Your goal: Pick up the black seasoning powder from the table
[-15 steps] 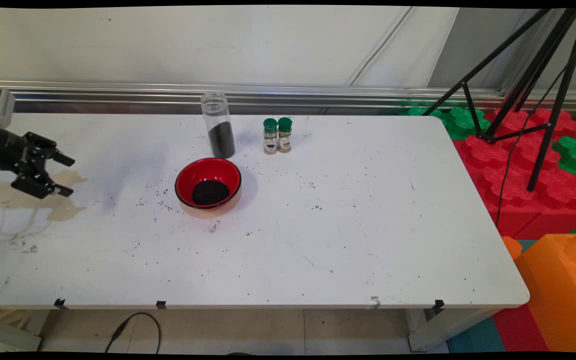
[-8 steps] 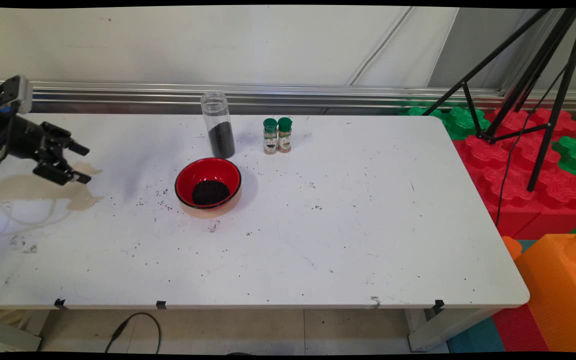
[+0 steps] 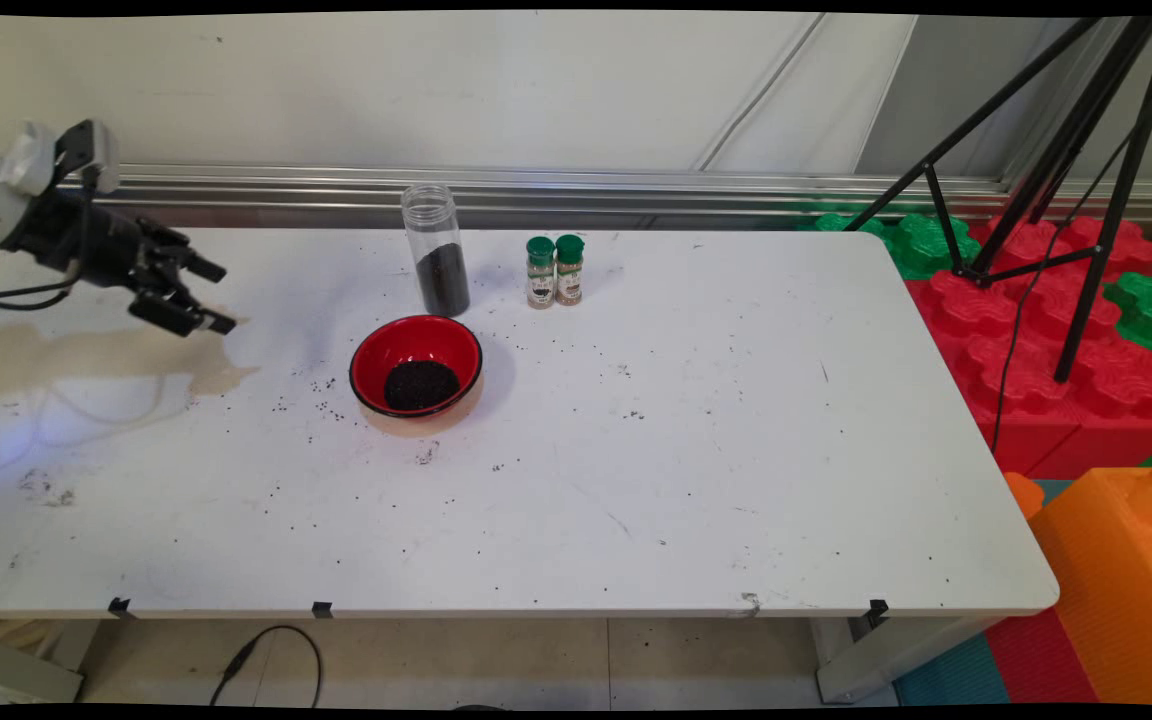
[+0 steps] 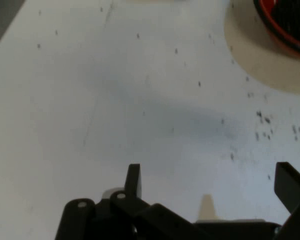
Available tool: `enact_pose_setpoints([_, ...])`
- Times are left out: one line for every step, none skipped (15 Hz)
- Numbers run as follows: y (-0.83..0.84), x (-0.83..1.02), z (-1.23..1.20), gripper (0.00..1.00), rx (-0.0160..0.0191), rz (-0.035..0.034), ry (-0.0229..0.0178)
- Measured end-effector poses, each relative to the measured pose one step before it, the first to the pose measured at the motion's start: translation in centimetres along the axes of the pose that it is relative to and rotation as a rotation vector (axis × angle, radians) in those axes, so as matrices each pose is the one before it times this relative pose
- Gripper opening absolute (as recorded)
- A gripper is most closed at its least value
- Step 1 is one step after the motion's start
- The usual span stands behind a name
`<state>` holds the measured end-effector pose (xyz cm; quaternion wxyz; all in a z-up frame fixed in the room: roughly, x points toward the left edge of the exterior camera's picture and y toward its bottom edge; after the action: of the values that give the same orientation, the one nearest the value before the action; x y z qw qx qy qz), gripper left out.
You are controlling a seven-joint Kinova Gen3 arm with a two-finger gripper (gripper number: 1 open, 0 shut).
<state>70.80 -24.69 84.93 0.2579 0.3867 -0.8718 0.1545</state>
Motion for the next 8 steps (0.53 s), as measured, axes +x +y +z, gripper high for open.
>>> enact_pose_setpoints([-0.053, 0.334, 0.207, 1.0, 0.00036, -0.00186, 0.00633])
enact_pose_setpoints([-0.082, 0.479, 0.348, 1.0, -0.00012, -0.00321, 0.0105])
enact_pose_setpoints([-0.079, 0.488, 0.427, 1.0, -0.00098, -0.00337, 0.01243])
enact_pose_setpoints([-0.048, 0.47, 0.472, 1.0, -0.00189, -0.0019, 0.0126])
enact_pose_setpoints([-0.035, 0.352, 0.436, 1.0, -0.00149, -0.00114, 0.01111])
enact_pose_setpoints([-0.052, 0.39, 0.556, 1.0, -0.00176, -0.00208, 0.01335])
enact_pose_setpoints([-0.026, 0.294, 0.536, 1.0, -0.00102, -0.00309, 0.01349])
enact_pose_setpoints([-0.018, 0.247, 0.517, 1.0, -0.00244, -0.00192, 0.01146])
